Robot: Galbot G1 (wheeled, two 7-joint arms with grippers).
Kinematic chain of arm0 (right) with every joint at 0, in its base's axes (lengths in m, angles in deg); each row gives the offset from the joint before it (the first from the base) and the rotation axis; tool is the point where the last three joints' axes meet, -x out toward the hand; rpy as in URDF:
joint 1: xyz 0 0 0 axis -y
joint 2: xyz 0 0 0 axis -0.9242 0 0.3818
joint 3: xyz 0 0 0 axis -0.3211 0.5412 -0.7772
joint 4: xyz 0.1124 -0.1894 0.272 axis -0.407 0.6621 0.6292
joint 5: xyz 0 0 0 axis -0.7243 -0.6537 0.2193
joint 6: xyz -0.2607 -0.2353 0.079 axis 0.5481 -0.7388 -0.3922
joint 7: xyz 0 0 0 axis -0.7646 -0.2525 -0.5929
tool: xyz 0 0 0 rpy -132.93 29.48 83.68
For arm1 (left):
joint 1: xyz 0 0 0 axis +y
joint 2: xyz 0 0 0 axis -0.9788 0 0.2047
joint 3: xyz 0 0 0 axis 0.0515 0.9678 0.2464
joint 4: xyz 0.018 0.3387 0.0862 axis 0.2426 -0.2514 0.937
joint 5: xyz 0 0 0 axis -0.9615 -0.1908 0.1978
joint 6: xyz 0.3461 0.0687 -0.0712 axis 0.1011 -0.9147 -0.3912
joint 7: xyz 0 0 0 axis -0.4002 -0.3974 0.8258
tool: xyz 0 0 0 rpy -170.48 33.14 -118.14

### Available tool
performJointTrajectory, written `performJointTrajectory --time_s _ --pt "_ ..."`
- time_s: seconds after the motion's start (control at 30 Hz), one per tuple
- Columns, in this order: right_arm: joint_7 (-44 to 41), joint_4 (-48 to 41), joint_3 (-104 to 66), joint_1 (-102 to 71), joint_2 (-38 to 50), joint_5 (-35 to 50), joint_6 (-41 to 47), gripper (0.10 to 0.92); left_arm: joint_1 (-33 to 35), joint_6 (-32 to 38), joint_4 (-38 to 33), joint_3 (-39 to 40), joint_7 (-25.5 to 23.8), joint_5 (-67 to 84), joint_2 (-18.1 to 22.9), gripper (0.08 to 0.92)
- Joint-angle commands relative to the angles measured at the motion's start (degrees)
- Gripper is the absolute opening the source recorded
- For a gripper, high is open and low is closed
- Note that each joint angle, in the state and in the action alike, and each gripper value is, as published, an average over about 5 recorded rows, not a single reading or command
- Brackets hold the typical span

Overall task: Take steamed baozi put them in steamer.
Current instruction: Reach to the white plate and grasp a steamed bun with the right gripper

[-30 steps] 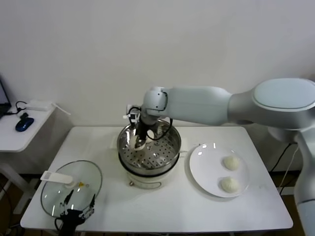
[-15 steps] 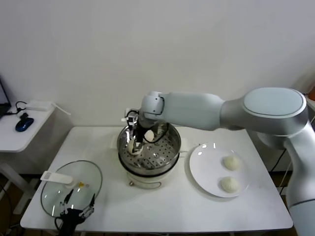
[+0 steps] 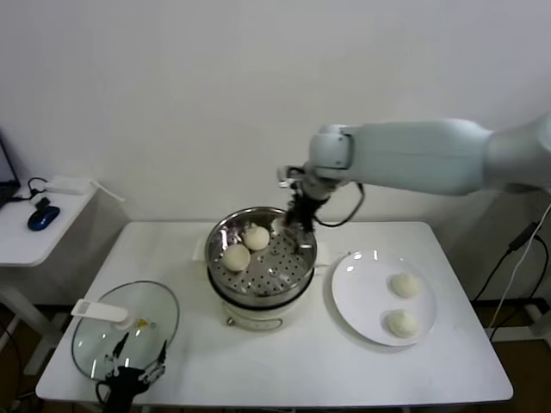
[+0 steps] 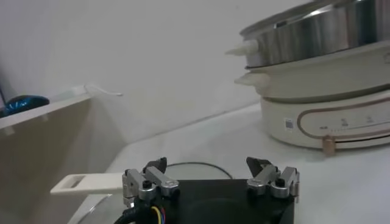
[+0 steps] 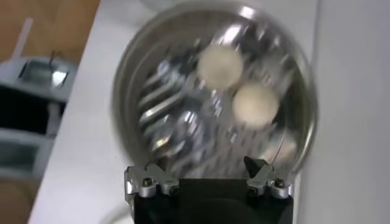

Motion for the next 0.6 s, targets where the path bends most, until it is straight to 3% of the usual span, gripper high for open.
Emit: performJointTrajectory --time_s 0.03,0.23,0.6 --pt "-4.5 12.3 14.1 6.9 15.5 -11.0 -5.3 0.823 0.2 0.2 0.1 0.0 0.0 -0.3 0.3 0.823" --pt "0.8 14.2 13.9 0.7 20.6 -19.6 -2.3 0.823 0.2 0.6 0.6 -0.1 0.1 -0.7 0.9 0.823" --pt "8.3 11.0 5.5 -12.4 25.6 -27.6 3.0 0.823 0.6 1.2 1.4 -0.3 0.2 -1.0 1.4 0.823"
